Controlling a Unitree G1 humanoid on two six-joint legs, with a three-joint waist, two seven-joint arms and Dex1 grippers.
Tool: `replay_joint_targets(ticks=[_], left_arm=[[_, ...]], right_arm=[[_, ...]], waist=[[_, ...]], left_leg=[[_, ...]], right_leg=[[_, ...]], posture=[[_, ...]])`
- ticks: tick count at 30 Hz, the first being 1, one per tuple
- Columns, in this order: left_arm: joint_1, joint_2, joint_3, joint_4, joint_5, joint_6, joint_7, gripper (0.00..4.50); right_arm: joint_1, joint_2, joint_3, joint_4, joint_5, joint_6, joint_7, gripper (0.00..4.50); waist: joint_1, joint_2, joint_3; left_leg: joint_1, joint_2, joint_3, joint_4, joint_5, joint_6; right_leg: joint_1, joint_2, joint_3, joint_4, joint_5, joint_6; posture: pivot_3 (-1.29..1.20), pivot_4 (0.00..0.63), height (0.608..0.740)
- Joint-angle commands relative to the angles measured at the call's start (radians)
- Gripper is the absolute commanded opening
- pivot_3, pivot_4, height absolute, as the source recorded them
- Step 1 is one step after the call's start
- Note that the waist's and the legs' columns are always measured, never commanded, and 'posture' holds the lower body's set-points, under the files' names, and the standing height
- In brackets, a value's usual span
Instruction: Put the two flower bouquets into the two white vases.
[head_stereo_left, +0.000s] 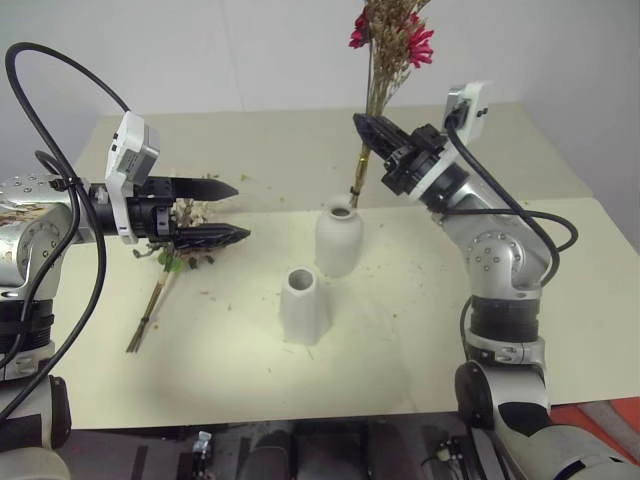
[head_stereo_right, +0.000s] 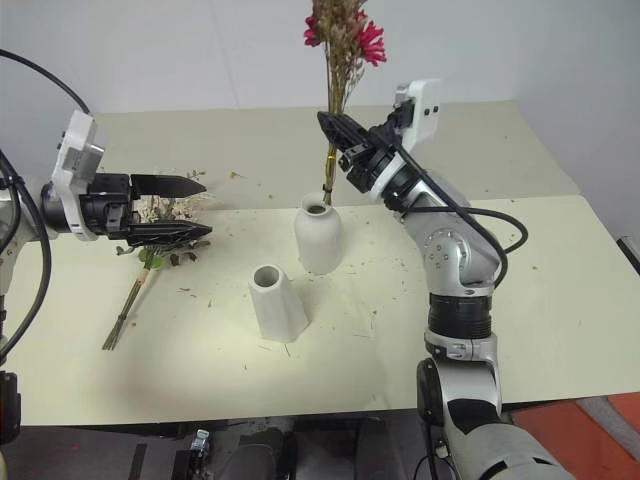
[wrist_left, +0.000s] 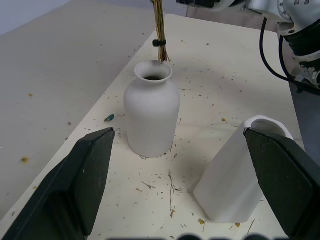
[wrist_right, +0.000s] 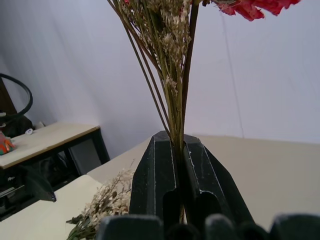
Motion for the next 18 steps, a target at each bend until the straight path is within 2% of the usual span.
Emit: replay_joint_targets(ticks=[1, 18], left_arm=[[-0.027, 0.01, 0.007, -0.001, 0.009, -0.018, -0.006, 4.5], [-0.021, 0.005, 0.017, -0.013, 0.015, -0.009, -0.003, 4.5]], right_arm=[[-0.014, 0.012, 0.016, -0.045, 0.009, -0.049, 0.001, 0.02], [0.02, 0.069, 0.096, 0.123, -0.077, -0.228, 0.033, 0.02]], waist=[[-0.004, 0.0, 0.0], [-0.008, 0.0, 0.0]], left_leg=[[0.0, 0.0, 0.0, 0.0, 0.0, 0.0], [0.003, 0.001, 0.0, 0.0, 0.0, 0.0]], right_leg=[[0.0, 0.0, 0.0, 0.0, 0.0, 0.0], [0.001, 0.001, 0.002, 0.001, 0.0, 0.0]], posture=[[0.0, 0.15, 0.74], [0.0, 0.15, 0.74]])
